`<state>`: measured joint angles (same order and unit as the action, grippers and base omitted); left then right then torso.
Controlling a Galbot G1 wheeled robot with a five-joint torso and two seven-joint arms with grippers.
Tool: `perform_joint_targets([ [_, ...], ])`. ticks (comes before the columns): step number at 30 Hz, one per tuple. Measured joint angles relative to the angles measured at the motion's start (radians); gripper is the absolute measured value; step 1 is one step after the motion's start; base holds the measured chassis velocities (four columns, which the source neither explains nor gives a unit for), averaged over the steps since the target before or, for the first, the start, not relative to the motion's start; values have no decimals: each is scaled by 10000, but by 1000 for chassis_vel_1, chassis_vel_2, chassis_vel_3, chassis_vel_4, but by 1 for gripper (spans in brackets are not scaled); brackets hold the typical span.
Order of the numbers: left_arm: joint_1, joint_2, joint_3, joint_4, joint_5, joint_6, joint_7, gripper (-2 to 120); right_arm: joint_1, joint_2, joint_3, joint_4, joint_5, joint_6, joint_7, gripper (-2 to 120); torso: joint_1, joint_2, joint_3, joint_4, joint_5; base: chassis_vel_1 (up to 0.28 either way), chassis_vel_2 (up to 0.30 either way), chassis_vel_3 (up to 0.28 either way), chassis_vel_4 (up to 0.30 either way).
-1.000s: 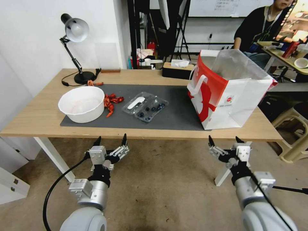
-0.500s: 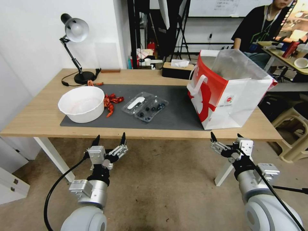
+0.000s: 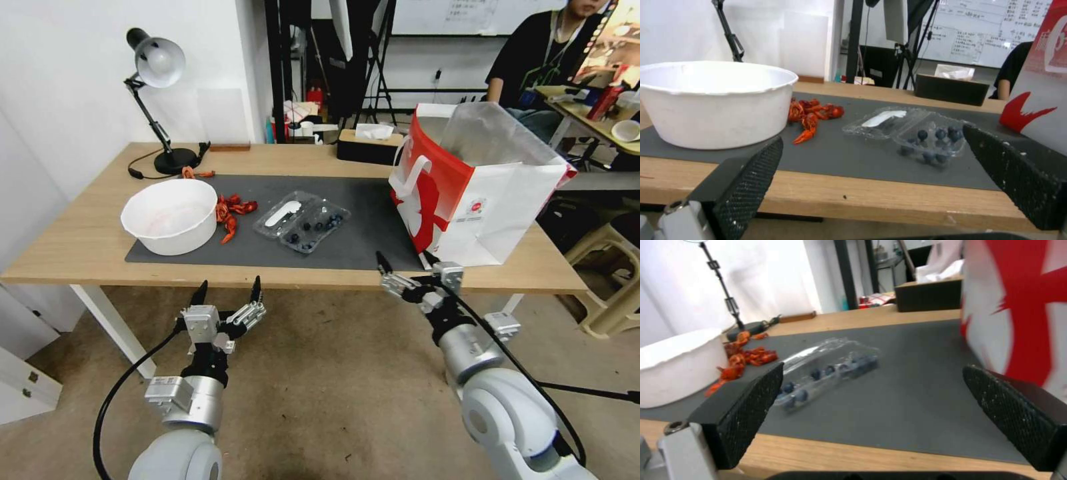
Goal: Close the takeout container lid, then place the container into the takeout bag.
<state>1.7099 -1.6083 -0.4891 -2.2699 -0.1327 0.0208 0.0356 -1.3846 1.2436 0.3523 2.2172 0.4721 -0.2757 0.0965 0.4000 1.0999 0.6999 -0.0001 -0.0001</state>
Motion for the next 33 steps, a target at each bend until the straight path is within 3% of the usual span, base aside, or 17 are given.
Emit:
perform_joint_targets([
  [9, 181, 1, -75, -86, 114, -234, 4, 100, 1622, -235, -1291, -796, 688, -502, 1116, 100, 0, 0, 1, 1, 0, 0, 0, 0, 0],
  [17, 280, 2, -185, -97, 245, -356, -5, 100, 3701, -200, -2900, -1975, 1311, -1153, 3001, 100, 0, 0, 2, -1, 0, 0, 0, 0, 0],
  [23, 300, 2, -212, 62, 341, -500, -18, 100, 4790, 91, -3950, -2816, 1655, -1689, 4095, 100, 0, 0, 2, 0, 0, 0, 0, 0, 0],
  [33, 285, 2, -308, 203, 366, -607, -62, 100, 5930, 828, -4823, -3970, 1708, -2389, 4986, 100, 1, 0, 2, 2, 0, 0, 0, 0, 0],
])
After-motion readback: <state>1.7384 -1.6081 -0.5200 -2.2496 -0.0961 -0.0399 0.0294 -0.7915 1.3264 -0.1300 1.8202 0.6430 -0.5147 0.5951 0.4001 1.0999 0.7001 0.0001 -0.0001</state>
